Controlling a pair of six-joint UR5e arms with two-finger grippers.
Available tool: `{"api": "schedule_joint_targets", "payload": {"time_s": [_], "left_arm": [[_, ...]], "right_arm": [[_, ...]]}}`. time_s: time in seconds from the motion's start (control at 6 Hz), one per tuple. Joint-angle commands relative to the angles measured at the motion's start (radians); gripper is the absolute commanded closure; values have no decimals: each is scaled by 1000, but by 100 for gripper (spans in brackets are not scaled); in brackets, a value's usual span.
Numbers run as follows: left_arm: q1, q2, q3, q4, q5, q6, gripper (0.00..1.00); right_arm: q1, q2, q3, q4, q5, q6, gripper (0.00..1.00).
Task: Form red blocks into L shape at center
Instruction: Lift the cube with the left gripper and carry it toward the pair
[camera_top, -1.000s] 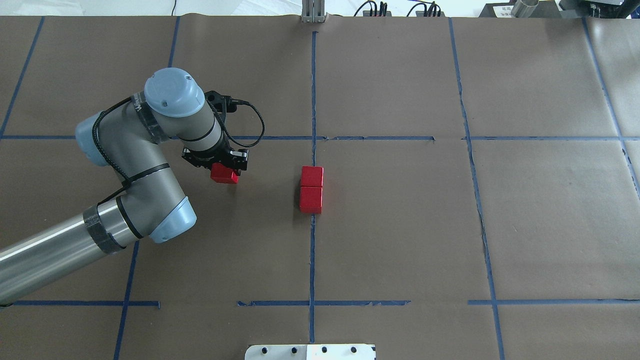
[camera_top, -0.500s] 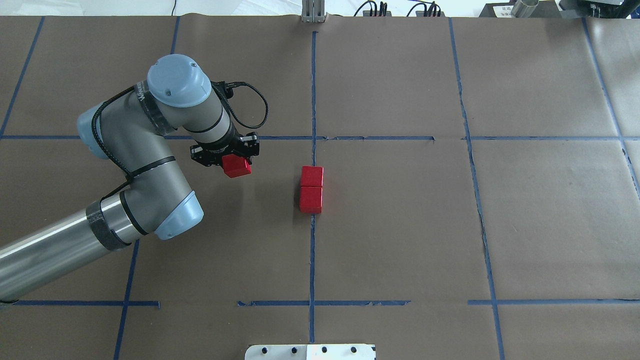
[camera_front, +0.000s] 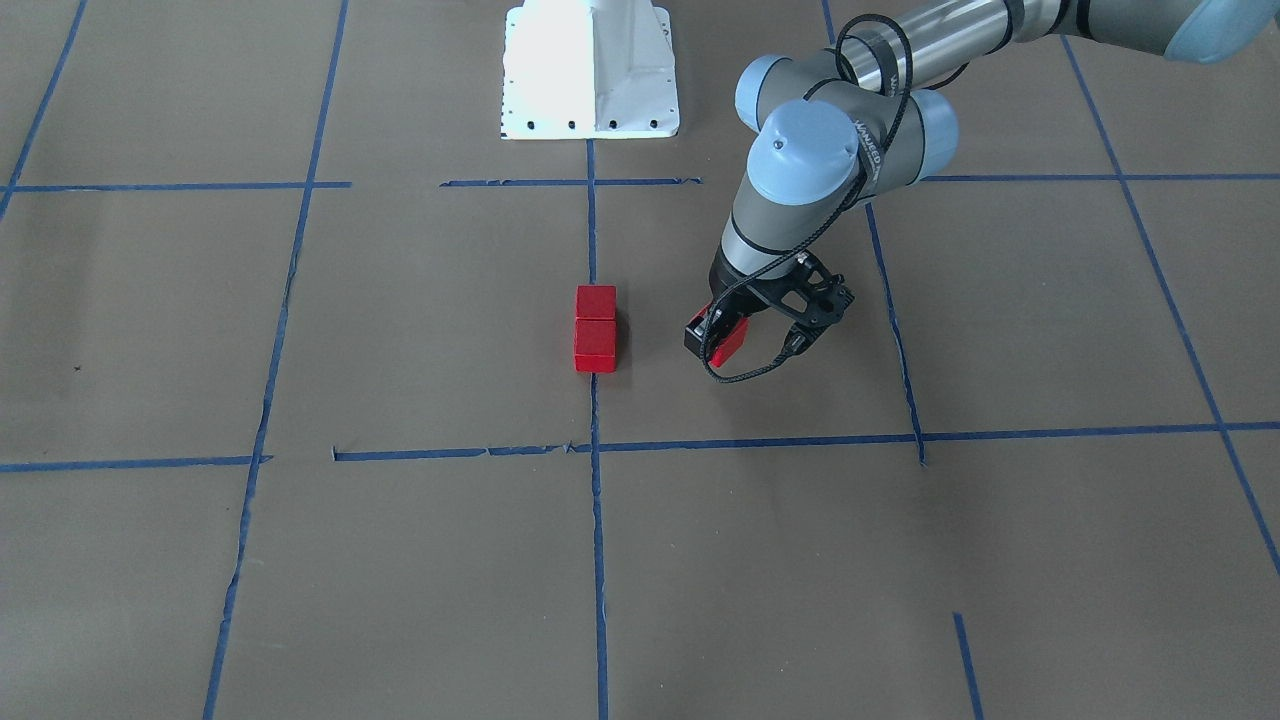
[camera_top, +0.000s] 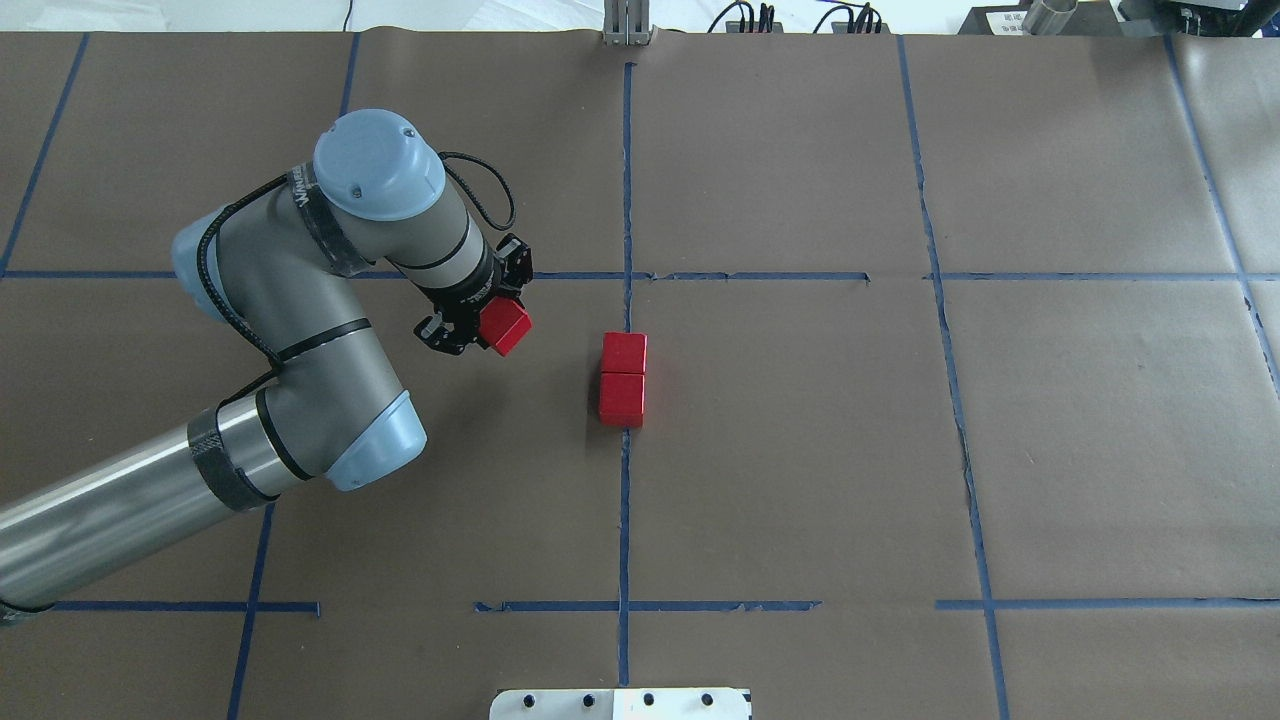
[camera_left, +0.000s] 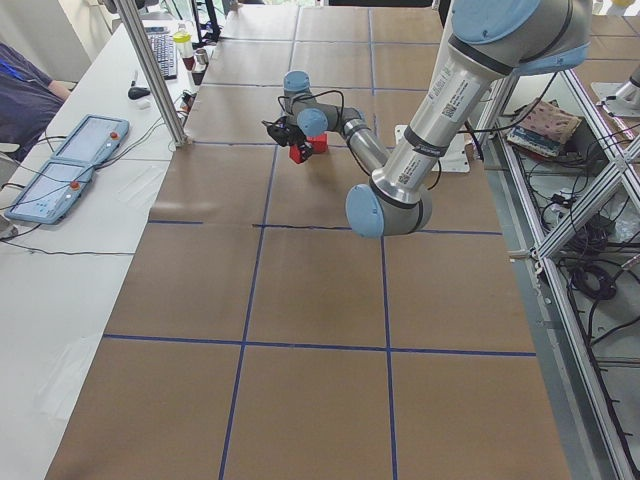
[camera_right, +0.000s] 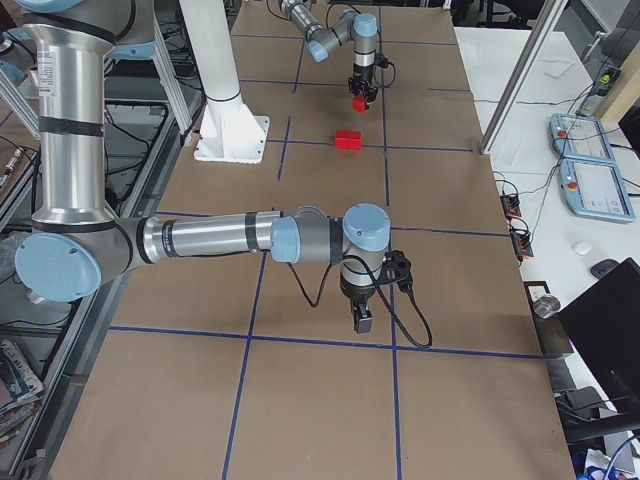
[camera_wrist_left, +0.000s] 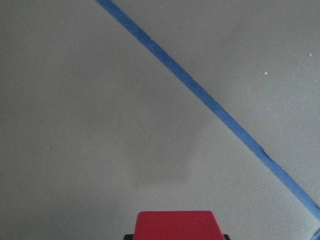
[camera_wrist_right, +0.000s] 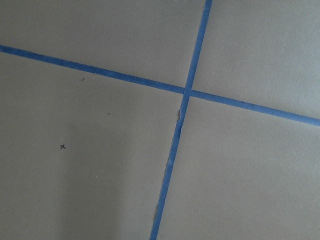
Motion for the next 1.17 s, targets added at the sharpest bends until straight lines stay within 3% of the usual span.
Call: {"api": "schedule_joint_targets", "payload": {"time_s": [0.0,0.33,0.83,1.0], "left_arm": [[11,-55,52,4,24,-438,80],[62,-138,162,4,86,-564,79],[110,-141,174,-11,108,-560,66],[120,-141,174,-10,108,-560,66]], "right_arm": [[0,-1,0,0,0,0,0],[0,-1,0,0,0,0,0],[0,-1,-3,0,-1,-2,0],[0,-1,-3,0,-1,-2,0]]}}
